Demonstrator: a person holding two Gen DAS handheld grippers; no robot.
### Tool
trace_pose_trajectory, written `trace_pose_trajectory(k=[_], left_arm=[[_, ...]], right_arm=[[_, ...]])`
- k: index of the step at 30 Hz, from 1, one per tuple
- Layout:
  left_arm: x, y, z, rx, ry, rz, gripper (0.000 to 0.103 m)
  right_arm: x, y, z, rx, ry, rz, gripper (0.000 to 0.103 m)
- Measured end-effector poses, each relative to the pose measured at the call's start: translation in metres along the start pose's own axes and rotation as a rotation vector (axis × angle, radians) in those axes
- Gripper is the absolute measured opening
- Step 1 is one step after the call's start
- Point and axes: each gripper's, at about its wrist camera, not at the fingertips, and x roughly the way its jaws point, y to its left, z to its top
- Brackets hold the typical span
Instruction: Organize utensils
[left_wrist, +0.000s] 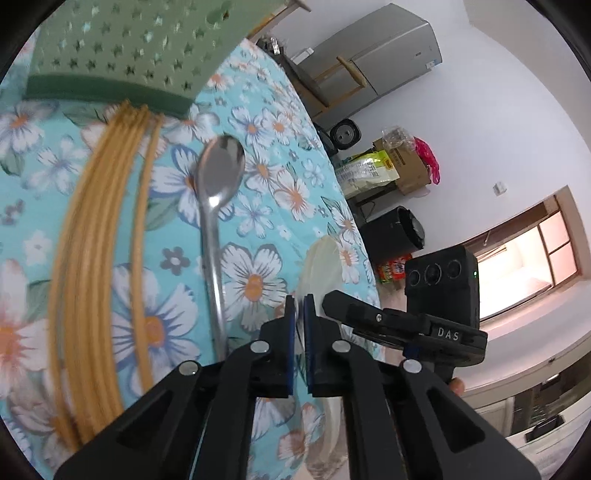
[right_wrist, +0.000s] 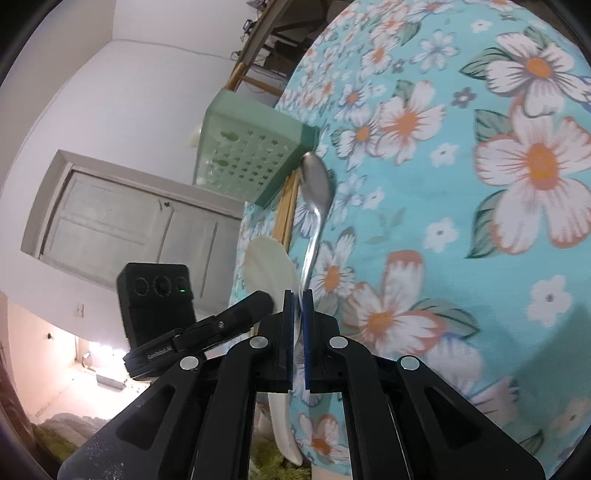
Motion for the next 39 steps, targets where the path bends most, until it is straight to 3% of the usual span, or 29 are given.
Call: trace_pose_trajectory(k=[3,7,12,20,27,39], left_arm=[[-0.013,-0.006,-0.002,0.039,-0.036,0.038,0.002],[-0.028,-0.003,-0.005,0.035,-0.06,0.041,0.001],[-0.035,0.008,-0.008,0.019,-0.075,0.066,0.001],[-0.039,0.021,-0.015,0.005,-0.077,0.1,0.002],[-0.04,0.024,-0.018,0.016,-0.075,0.114,0.002],[-0.033,0.021,-0.02,0.019,-0.065,0.121,0.002]], right_arm=[[0.007,0.012,0.003,-0.029,0.016,-0.025,0.01],[0.009,0.026,0.015,-0.071,-0.019,-0.087,0.034],[0.024,0.036,0.042,-0.122,-0.058,-0.242,0.038],[0.058,0.024,0.086,-0.136,-0.055,-0.344,0.041],[0.084,0.021,0.102,-0.135,-0.041,-0.343,0.04],[0.098,0.038,0.089,-0.218,-0.036,-0.425,0.005]])
